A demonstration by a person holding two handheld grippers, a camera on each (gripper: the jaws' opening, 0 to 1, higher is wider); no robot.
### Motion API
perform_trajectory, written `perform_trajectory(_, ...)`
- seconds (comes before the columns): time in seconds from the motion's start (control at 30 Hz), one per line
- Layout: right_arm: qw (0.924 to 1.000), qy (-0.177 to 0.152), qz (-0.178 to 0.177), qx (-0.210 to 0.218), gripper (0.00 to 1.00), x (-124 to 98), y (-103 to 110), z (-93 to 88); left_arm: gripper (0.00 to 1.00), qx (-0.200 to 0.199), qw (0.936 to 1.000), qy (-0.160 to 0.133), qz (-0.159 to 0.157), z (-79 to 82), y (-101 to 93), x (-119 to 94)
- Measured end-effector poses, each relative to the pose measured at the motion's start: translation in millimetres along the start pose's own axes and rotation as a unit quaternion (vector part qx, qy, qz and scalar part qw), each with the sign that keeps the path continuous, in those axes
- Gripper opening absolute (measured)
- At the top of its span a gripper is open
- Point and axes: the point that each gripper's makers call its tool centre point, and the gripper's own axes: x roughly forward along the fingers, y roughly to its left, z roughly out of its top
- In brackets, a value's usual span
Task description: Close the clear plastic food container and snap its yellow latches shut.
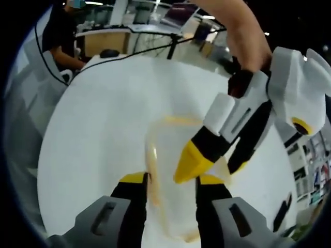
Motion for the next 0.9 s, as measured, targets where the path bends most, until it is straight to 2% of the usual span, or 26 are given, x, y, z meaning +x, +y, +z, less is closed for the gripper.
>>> perform_trajectory(0.17, 0.9998, -0.003, -0.007, 0.016, 0.39, -5, -4, 1.7, 0.54, -0.005, 0.9999, -0.005, 0.009, -0.1, -3.8, -9)
perform_trajectory(0.3, 0.9997, -0.004, -0.014, 0.022, 0.41, -10, -6, 3.9, 0.54, -0.009, 0.9994, -0.023, 0.026, 1.2, -6.6, -18)
perform_trajectory(0.5, 0.9994, -0.002, -0.021, 0.028, 0.42, -18, -4, 3.6, 0.54, -0.02, 0.9982, -0.036, 0.044, -4.5, -17.7, -28)
perform_trajectory(0.63, 0.9989, 0.0, -0.029, 0.036, 0.43, -24, -5, 2.8, 0.54, -0.027, 0.9978, -0.03, 0.052, -12.7, -28.5, -31)
perform_trajectory(0.73, 0.9982, 0.002, -0.036, 0.048, 0.46, -30, -6, 0.6, 0.56, -0.036, 0.9965, -0.038, 0.065, -16.2, -33.4, -37)
perform_trajectory(0.8, 0.9973, 0.003, -0.043, 0.059, 0.46, -36, -7, -2.2, 0.56, -0.039, 0.9954, -0.046, 0.075, -17.0, -34.9, -41)
perform_trajectory(0.9, 0.9956, 0.002, -0.053, 0.078, 0.46, -44, -10, -6.8, 0.56, -0.051, 0.9908, -0.077, 0.099, -14.5, -38.4, -49)
